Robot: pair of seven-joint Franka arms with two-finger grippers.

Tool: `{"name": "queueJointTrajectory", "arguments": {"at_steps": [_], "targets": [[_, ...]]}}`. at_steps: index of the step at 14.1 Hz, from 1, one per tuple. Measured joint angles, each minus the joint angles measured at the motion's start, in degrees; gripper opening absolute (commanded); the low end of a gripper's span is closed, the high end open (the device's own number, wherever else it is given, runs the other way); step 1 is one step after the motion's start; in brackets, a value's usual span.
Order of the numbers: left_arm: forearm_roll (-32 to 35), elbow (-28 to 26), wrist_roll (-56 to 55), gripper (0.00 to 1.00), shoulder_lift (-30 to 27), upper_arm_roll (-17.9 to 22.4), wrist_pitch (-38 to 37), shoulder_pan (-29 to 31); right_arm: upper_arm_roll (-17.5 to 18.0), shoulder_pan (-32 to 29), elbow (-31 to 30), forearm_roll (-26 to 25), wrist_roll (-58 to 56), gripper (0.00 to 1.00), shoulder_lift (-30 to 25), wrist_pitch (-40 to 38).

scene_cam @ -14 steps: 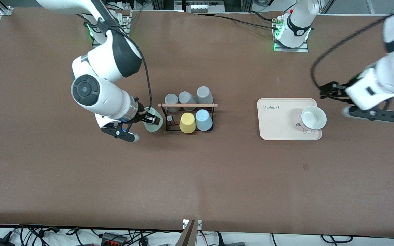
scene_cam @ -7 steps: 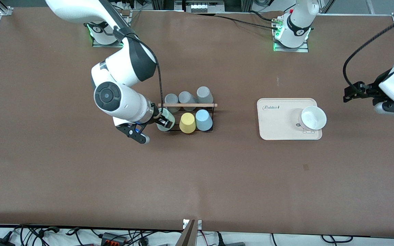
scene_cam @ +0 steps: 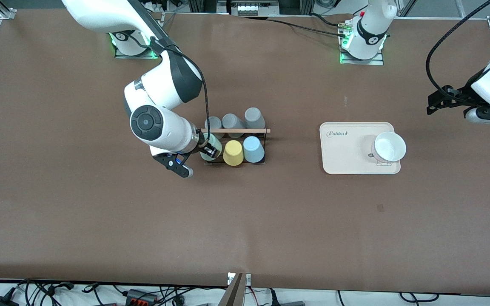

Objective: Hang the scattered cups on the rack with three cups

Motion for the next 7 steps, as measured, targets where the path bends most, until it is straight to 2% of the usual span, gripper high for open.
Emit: {"name": "queueJointTrajectory", "arguments": {"at_steps": [7], "targets": [[0.0, 1.3, -0.2, 1.0, -0.7, -0.3, -2.4, -0.5, 0.0, 0.1, 0.0, 0.0, 0.4, 0.27, 2.4, 0.0]]}}
